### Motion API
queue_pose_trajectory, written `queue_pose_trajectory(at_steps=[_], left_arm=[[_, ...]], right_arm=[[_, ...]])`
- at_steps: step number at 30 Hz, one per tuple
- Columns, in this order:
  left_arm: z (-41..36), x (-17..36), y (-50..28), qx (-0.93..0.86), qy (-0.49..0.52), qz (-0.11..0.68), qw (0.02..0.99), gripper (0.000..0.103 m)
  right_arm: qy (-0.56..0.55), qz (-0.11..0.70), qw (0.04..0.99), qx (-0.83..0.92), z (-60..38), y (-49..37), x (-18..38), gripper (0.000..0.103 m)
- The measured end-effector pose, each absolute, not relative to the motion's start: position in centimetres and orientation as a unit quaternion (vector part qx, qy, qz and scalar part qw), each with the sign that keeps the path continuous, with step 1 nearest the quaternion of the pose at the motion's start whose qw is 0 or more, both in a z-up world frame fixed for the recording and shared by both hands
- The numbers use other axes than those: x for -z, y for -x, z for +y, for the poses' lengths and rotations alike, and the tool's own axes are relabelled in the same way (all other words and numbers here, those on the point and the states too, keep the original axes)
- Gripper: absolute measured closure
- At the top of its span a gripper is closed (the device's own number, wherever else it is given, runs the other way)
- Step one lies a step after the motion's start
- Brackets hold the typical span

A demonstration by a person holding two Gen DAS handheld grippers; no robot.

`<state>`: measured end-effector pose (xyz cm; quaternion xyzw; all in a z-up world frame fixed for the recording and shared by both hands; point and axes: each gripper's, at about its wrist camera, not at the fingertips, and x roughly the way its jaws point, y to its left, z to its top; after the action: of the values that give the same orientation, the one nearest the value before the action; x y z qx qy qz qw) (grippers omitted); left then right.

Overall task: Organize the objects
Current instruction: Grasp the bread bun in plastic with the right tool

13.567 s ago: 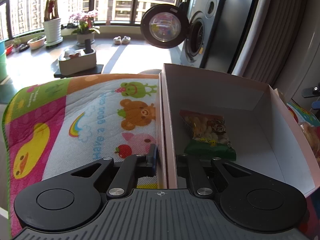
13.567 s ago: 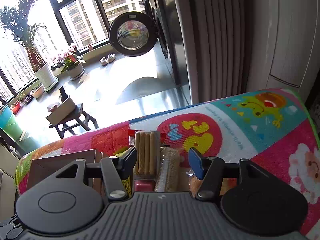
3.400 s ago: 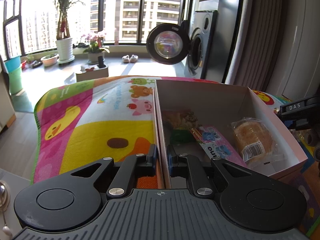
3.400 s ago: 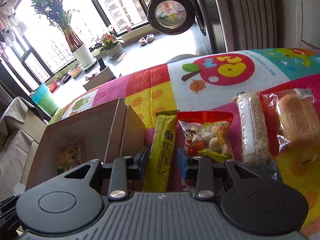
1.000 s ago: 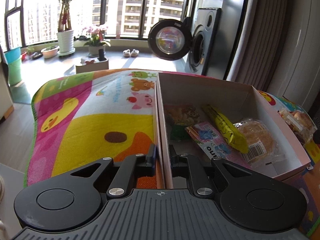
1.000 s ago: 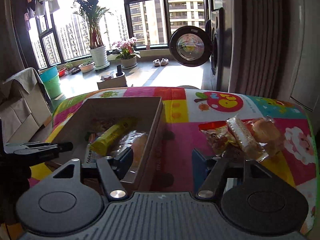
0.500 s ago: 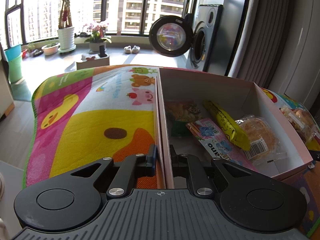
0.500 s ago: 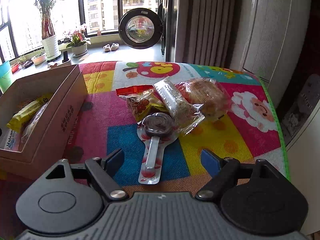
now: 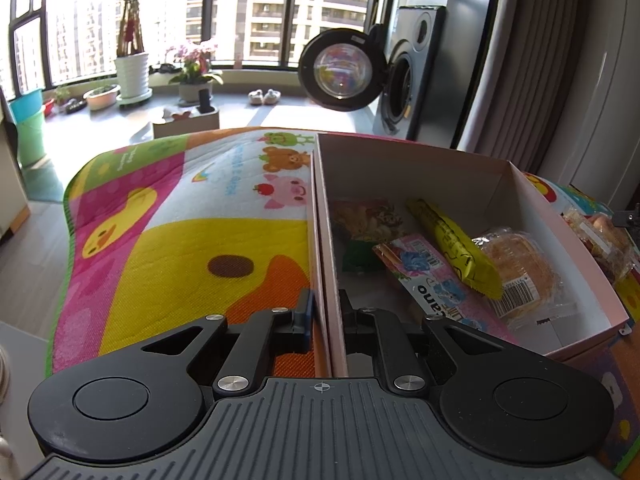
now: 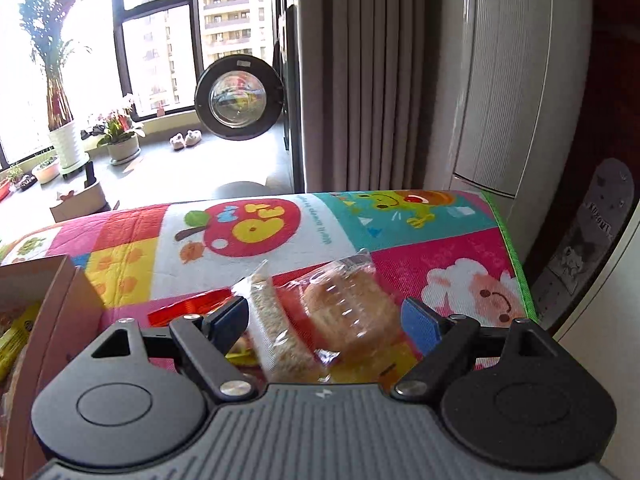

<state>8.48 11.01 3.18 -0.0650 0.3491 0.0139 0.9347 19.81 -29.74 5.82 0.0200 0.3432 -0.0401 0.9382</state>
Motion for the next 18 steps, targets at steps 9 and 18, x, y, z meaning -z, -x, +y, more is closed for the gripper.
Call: queue_pose_trajectory(at_steps=[9, 18], left_arm=[[11.0, -3.2, -8.5, -0.012, 0.062, 0.353, 0.934, 0.09], [11.1, -3.1, -8.5, -0.011, 0.066, 0.352, 0.934, 0.09]], right_arm=[[0.012, 0.391, 0.918, 0.056, -30.2, -24.2, -2.9, 0.028], [0.033, 0.336, 0.941, 0.026, -28.7, -16.3, -7.8, 0.044]])
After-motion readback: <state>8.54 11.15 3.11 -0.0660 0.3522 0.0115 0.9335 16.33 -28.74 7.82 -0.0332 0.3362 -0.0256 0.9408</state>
